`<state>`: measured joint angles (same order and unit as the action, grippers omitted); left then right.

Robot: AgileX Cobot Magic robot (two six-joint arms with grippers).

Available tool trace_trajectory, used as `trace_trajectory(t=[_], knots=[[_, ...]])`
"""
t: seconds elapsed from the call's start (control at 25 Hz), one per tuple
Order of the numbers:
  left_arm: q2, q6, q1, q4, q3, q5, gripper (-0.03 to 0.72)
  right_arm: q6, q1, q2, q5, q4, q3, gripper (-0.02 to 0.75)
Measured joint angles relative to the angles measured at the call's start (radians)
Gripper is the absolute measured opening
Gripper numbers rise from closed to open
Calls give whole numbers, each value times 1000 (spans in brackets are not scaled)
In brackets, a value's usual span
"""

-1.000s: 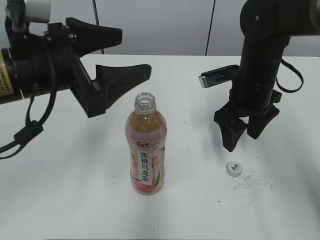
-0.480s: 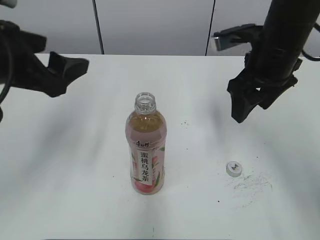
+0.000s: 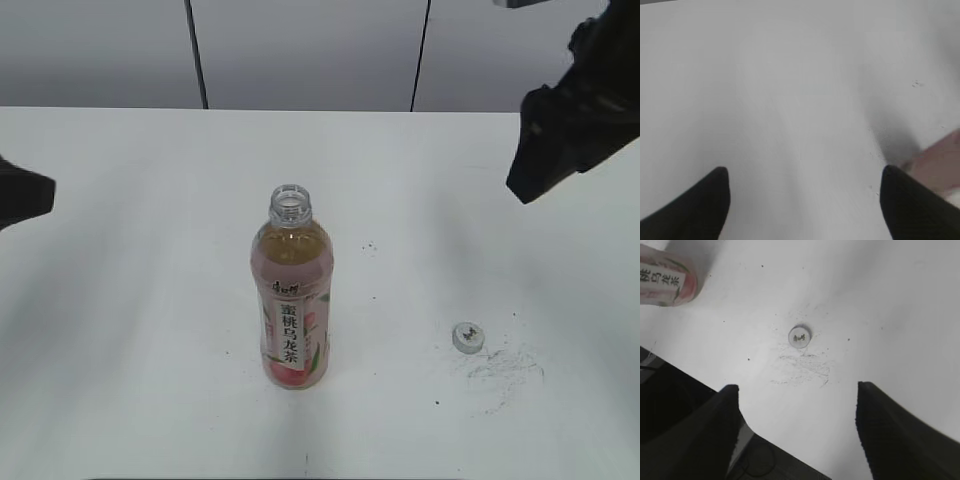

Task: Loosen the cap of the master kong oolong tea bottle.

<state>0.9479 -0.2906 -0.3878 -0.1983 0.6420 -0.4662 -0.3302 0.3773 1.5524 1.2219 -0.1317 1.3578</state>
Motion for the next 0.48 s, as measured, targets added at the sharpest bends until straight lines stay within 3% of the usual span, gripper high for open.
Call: trace_trajectory(t=[0.16,0.48], knots=[[-202,202,0,159,0,-180,547,0,0,-109,1,-24,-95,541],[-510,351,-1,188,0,-562,547,11,0,-372,1,-47,-337,540]])
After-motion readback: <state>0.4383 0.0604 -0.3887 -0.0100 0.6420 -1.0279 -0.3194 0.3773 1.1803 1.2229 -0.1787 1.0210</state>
